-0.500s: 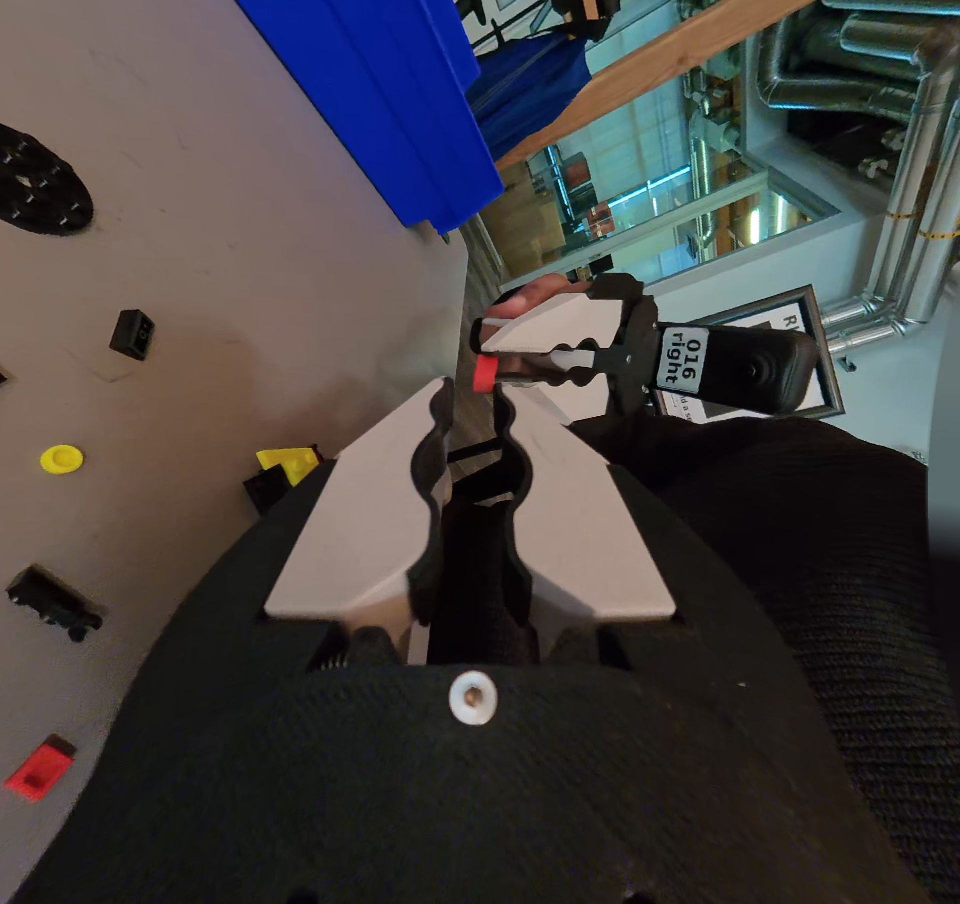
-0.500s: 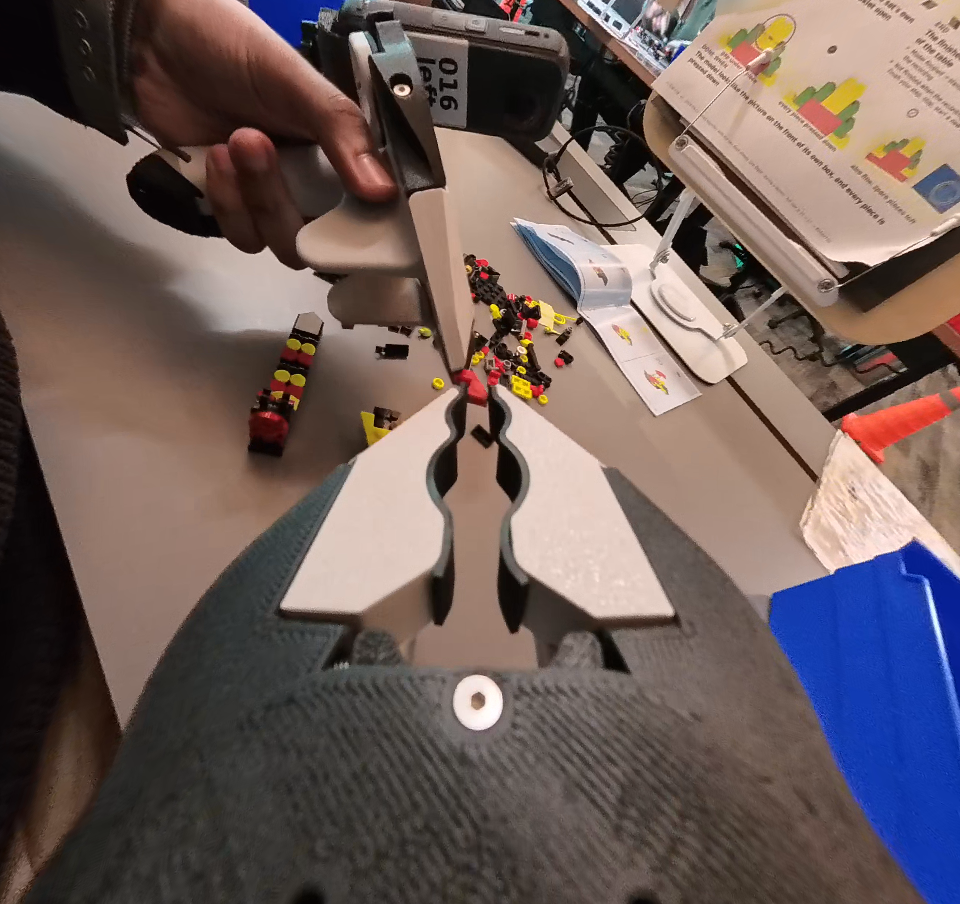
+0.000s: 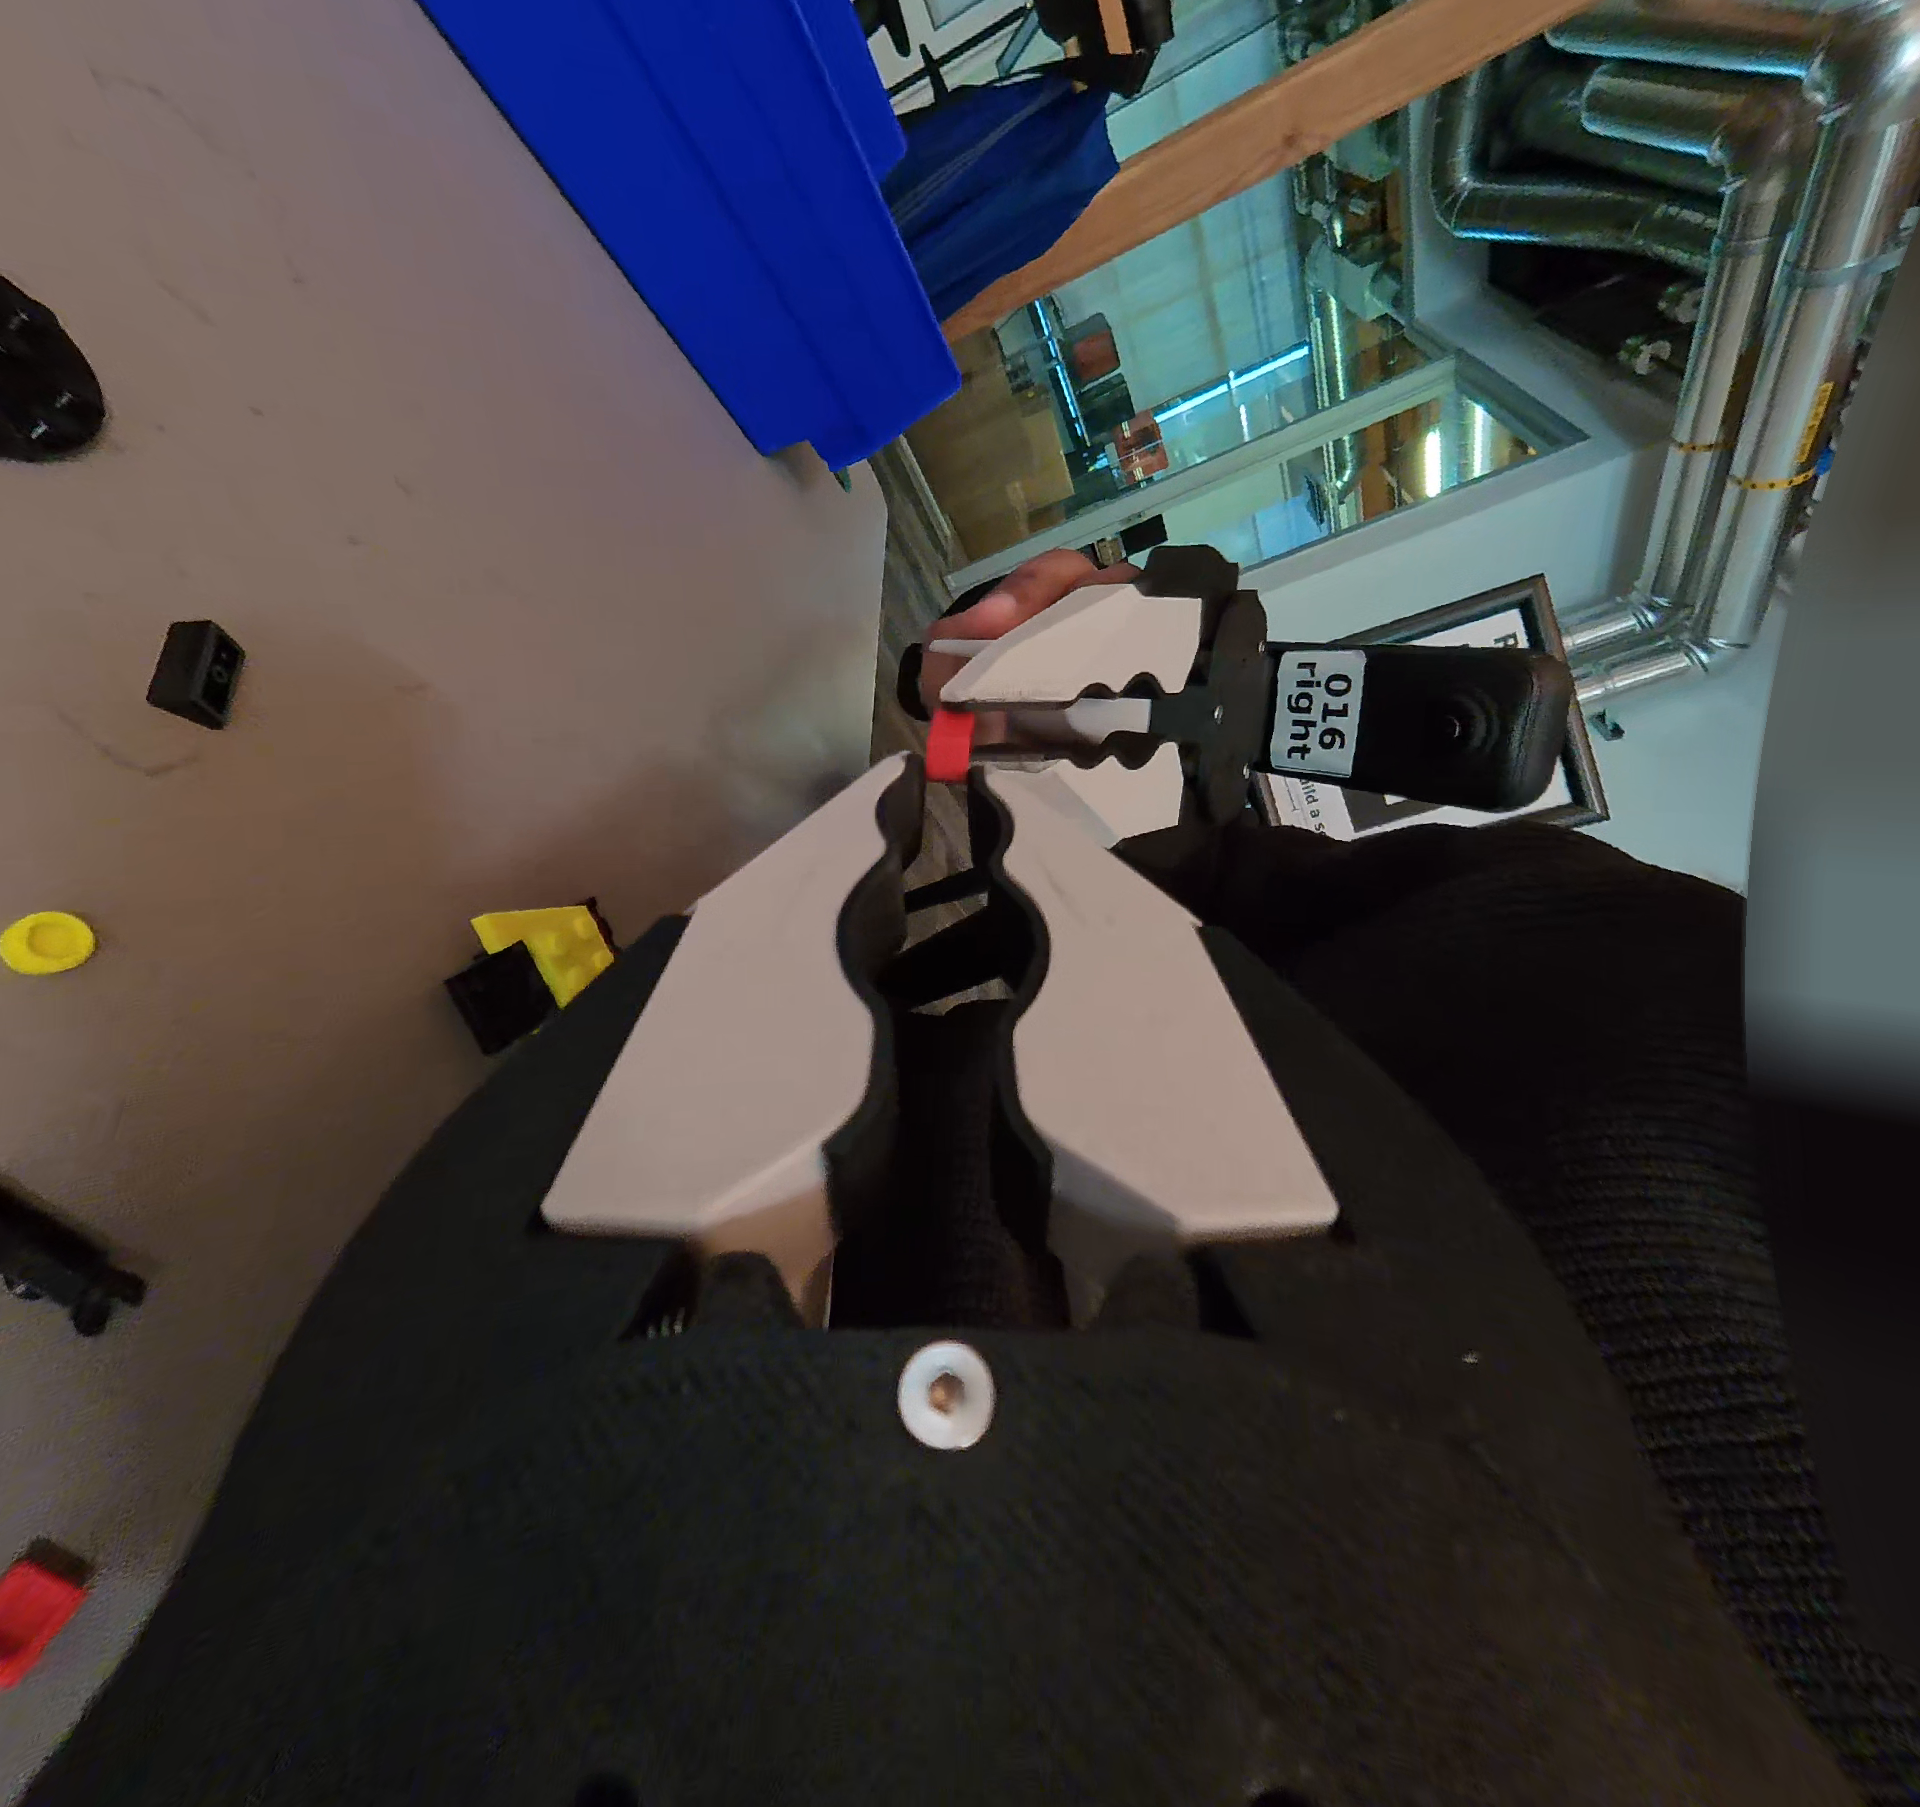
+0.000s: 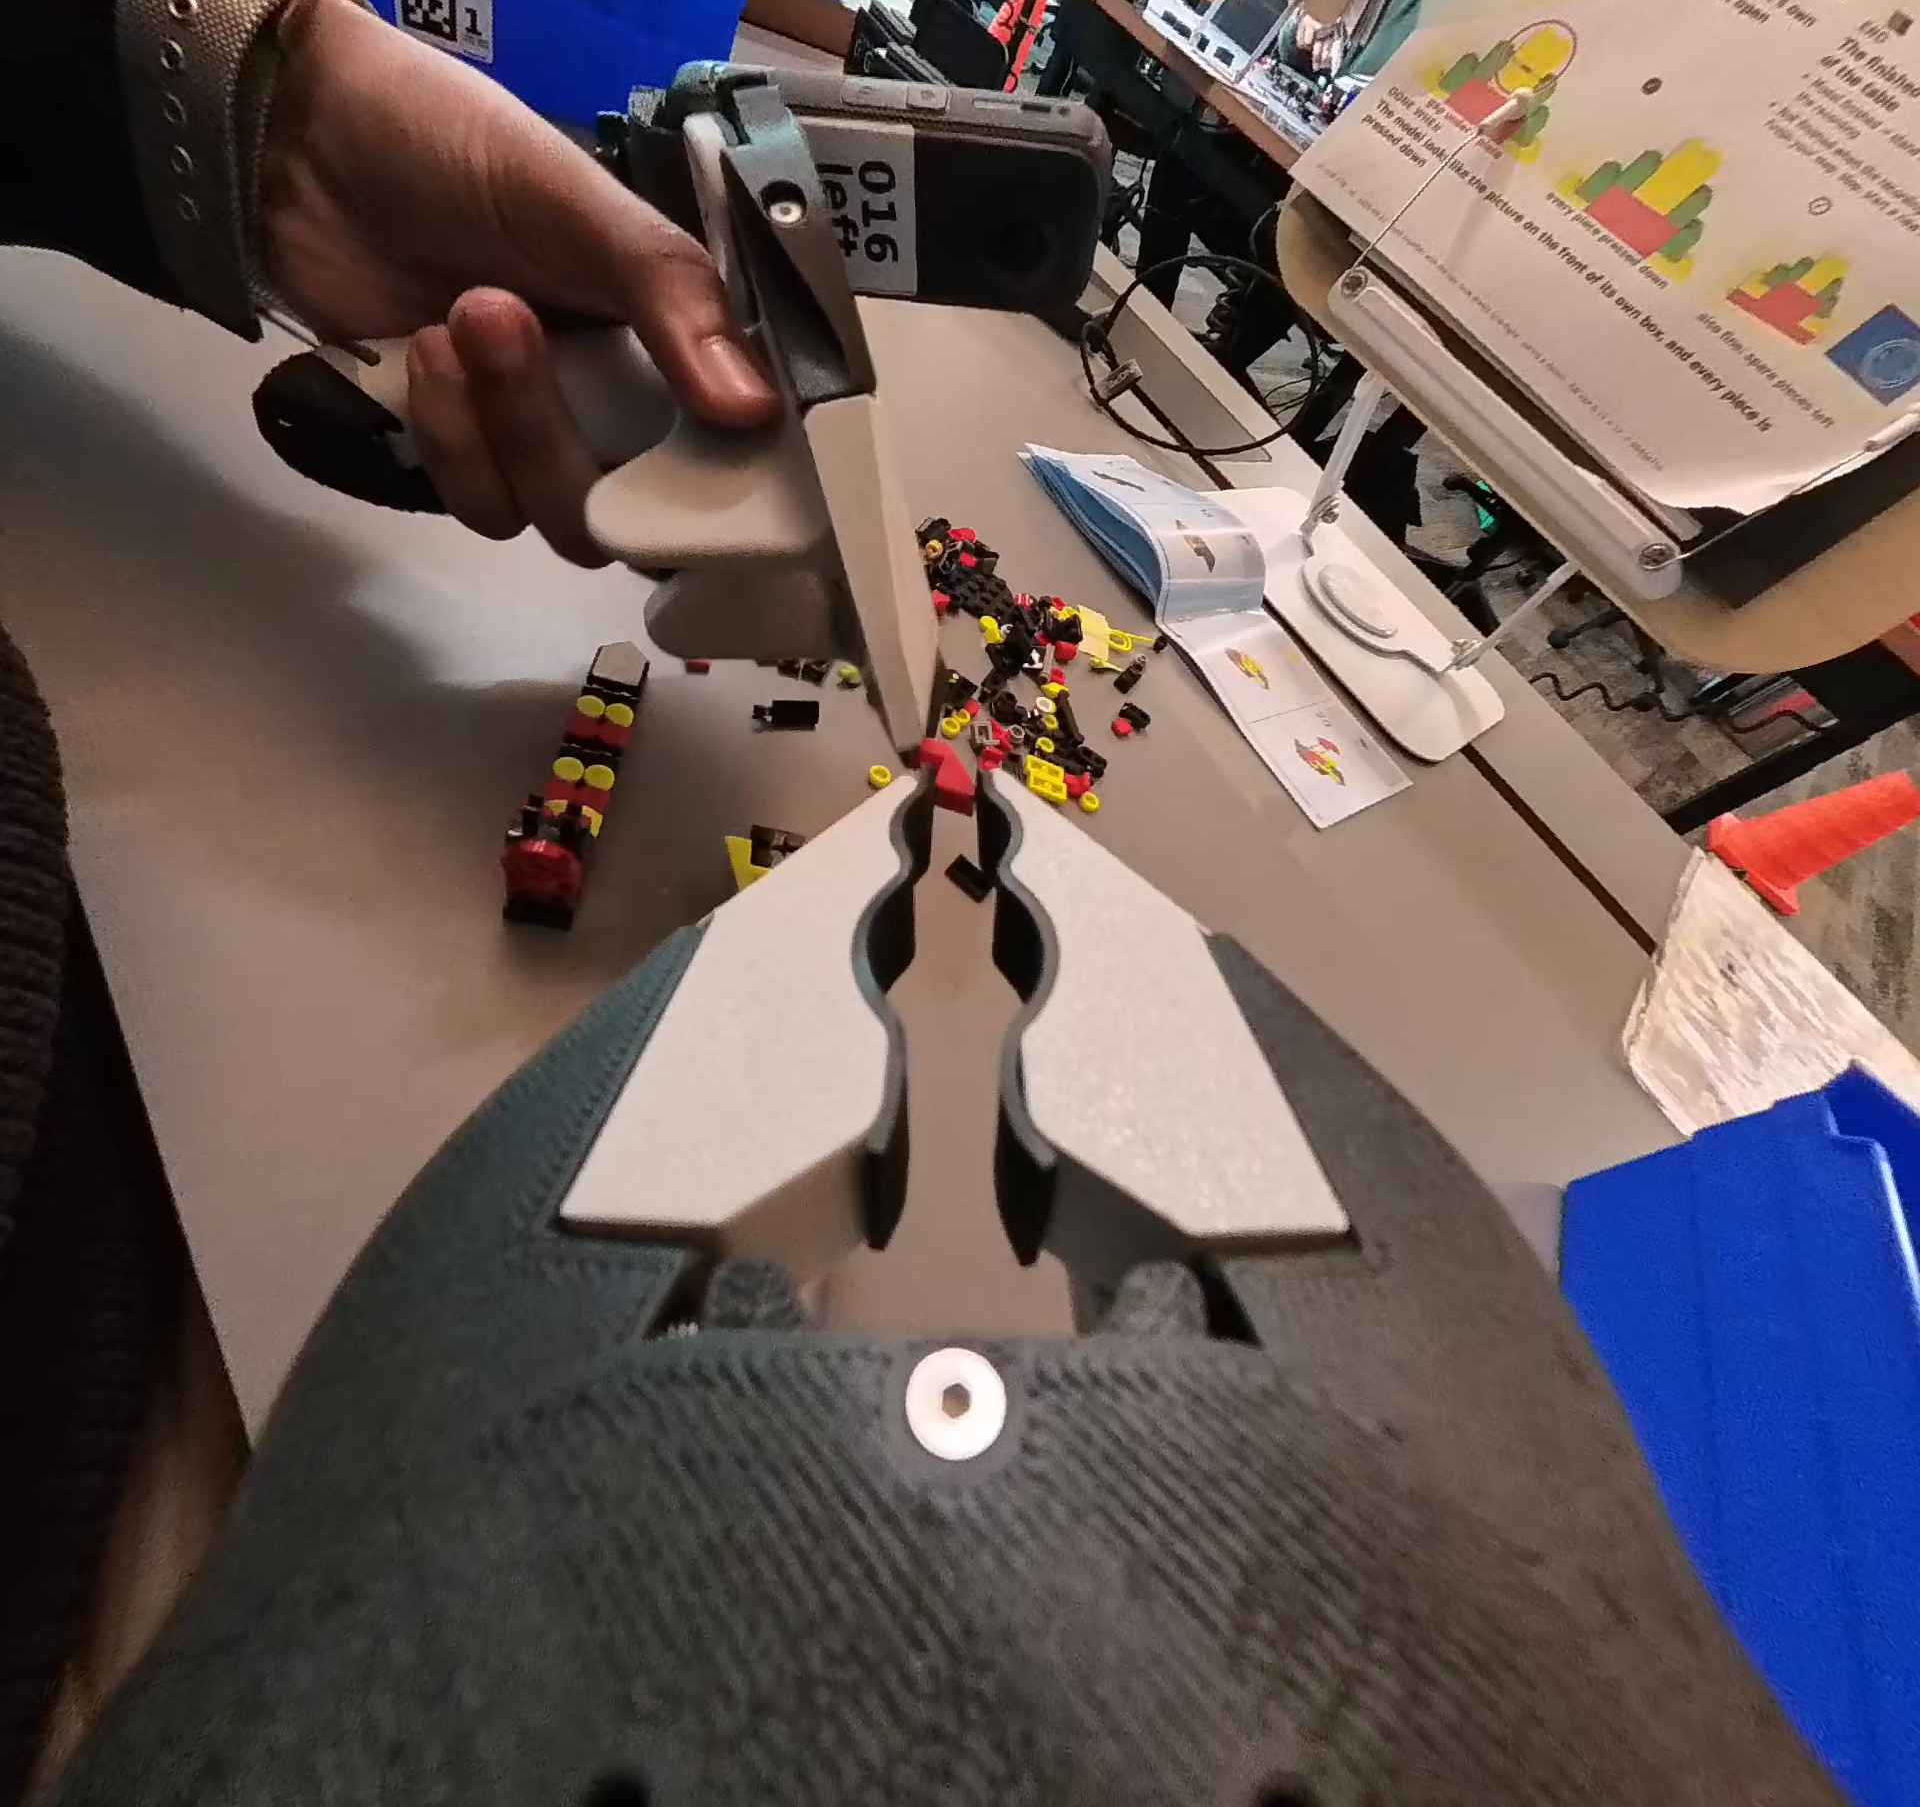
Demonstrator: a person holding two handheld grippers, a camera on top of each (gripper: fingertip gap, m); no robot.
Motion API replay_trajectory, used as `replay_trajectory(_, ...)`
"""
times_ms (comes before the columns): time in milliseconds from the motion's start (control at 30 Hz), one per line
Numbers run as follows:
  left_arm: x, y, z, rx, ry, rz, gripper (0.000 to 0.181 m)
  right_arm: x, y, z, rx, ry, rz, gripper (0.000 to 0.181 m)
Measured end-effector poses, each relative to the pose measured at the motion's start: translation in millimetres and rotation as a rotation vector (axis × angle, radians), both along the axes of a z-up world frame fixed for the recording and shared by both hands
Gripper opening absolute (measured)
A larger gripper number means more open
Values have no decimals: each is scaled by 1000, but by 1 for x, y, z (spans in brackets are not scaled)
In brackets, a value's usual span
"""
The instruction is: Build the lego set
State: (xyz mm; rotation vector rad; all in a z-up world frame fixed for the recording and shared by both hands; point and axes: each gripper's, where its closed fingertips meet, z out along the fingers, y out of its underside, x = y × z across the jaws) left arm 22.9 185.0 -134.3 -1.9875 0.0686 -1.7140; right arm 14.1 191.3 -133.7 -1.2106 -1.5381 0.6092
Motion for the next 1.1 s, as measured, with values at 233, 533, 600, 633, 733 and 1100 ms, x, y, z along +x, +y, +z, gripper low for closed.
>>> replay_trajectory(233,-4,1,-1,50,47,-6,5,0,-3,-6,-75,-11,23,5)
replay_trajectory(533,-10,-5,-7,188,159,-78,5,1,-10,-23,-394,-57,70,13)
replay_trajectory(600,-10,-9,-11,226,196,-112,5,2,-14,-21,-524,-44,97,15)
replay_trajectory(633,-9,-11,-14,245,219,-126,5,2,-17,-21,-605,-44,116,15)
replay_trajectory(733,-6,-17,-16,286,245,-169,5,4,-26,-22,-857,-57,170,22)
replay_trajectory(1100,6,-32,-15,347,251,-259,5,6,-36,-22,-879,-93,221,15)
